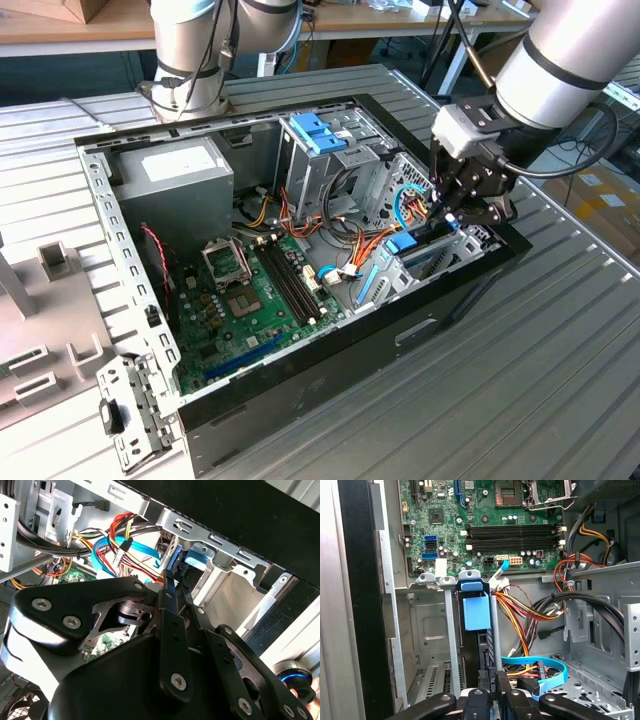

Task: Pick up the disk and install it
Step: 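Insert the first disk wire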

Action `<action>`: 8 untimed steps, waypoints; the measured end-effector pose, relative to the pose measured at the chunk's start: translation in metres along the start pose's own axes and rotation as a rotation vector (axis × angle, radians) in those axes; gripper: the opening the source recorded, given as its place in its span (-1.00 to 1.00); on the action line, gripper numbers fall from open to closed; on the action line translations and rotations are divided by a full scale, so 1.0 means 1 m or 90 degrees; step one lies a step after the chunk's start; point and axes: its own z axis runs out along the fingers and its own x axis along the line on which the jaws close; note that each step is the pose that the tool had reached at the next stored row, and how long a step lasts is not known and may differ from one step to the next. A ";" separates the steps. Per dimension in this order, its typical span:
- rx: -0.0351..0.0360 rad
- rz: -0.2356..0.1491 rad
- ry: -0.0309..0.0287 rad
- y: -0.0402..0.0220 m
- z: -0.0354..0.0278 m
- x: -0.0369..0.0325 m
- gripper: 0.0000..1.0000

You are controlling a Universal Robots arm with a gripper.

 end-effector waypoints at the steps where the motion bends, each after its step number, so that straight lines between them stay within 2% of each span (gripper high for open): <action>1: 0.0000 0.000 0.0000 0.0000 0.0002 0.0000 -0.63; 8: 0.0000 0.000 0.0001 0.0001 0.0027 0.0003 -0.63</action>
